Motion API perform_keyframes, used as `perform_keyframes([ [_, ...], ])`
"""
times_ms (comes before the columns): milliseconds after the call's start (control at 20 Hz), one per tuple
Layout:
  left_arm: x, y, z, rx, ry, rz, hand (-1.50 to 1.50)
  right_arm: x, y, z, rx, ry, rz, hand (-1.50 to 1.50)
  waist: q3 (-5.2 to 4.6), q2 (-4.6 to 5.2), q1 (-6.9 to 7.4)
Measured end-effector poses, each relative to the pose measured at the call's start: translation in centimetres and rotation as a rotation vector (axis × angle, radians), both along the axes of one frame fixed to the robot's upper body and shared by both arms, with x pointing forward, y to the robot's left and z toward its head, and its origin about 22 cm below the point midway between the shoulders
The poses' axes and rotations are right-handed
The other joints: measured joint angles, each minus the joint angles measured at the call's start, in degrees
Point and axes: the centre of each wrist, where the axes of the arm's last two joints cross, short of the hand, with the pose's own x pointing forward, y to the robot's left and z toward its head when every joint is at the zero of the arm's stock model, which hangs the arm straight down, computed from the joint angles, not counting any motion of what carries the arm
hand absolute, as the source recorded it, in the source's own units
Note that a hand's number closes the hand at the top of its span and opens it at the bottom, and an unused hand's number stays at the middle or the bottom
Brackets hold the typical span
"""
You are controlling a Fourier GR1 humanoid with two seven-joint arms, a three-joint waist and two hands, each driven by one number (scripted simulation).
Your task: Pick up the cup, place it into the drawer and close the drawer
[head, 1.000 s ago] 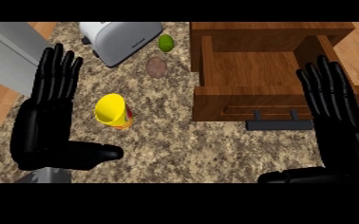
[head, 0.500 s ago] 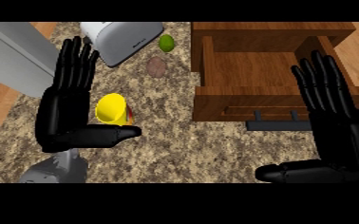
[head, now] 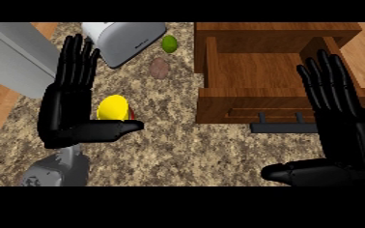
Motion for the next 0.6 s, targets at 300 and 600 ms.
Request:
perform_keyframes([
  [300, 0.4, 0.1, -1.9, 0.009, 0.038, 0.032, -1.50, 0.3, -0.4, 0.1, -0.002, -0.004, -0.011, -1.50, 0.00, 0.01, 0.00],
  [600, -0.5, 0.9, -4.3, 0.010, 0.103, 0.057, -1.50, 0.1, -0.4, 0.4, -0.003, -0.013, -0.017, -1.50, 0.01, 0.00, 0.02],
])
